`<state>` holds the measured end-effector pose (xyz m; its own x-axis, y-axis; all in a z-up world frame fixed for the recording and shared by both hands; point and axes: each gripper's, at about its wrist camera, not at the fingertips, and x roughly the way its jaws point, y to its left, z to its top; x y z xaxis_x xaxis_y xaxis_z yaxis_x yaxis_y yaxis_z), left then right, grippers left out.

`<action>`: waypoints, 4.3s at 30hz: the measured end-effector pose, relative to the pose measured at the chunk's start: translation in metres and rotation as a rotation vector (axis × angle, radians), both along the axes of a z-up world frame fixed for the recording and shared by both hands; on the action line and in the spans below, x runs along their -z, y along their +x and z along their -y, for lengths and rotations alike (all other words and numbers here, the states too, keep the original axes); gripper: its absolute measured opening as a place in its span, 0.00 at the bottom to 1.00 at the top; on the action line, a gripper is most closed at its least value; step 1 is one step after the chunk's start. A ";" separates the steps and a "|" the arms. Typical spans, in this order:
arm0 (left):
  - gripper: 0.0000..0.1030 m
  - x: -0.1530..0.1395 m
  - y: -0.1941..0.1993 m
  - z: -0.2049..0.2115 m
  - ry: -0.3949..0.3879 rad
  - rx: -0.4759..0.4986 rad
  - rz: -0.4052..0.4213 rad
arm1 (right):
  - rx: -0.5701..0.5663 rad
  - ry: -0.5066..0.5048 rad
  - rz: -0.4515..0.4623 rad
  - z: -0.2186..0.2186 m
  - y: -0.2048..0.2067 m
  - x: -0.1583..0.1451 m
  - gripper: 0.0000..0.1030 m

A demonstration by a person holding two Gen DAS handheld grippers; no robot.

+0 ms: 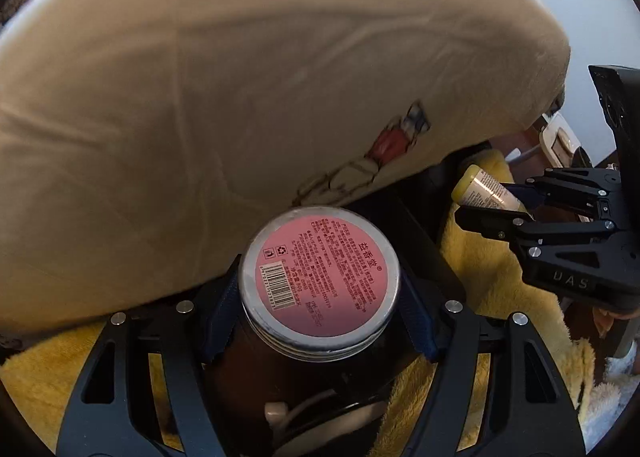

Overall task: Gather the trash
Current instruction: 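Lower the tin and yellow bottle into the bin and open both tools, then grasp the green tube with the right tool while the left tool grasps the black box, then carry the black box and green tube down toward the bin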

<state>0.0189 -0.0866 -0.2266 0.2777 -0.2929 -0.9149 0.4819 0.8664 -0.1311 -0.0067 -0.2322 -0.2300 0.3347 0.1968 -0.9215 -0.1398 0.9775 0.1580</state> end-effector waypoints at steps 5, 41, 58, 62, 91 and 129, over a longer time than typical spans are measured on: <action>0.65 0.028 0.001 0.008 0.025 0.033 -0.078 | 0.011 -0.003 -0.063 -0.005 0.002 0.026 0.31; 0.92 -0.133 0.055 -0.061 -0.045 -0.223 0.344 | 0.036 -0.092 0.429 -0.016 0.070 -0.151 0.83; 0.92 -0.149 0.112 -0.075 -0.011 -0.276 0.377 | 0.020 -0.139 0.388 -0.048 0.181 -0.152 0.49; 0.92 -0.149 0.120 -0.068 -0.015 -0.267 0.380 | 0.025 -0.120 0.376 -0.043 0.204 -0.146 0.45; 0.46 -0.138 0.234 0.032 0.023 -0.267 0.295 | 0.035 -0.017 0.431 0.016 0.148 -0.153 0.16; 0.21 -0.092 -0.026 -0.010 -0.091 0.056 0.171 | -0.116 -0.005 0.224 0.004 -0.021 -0.103 0.14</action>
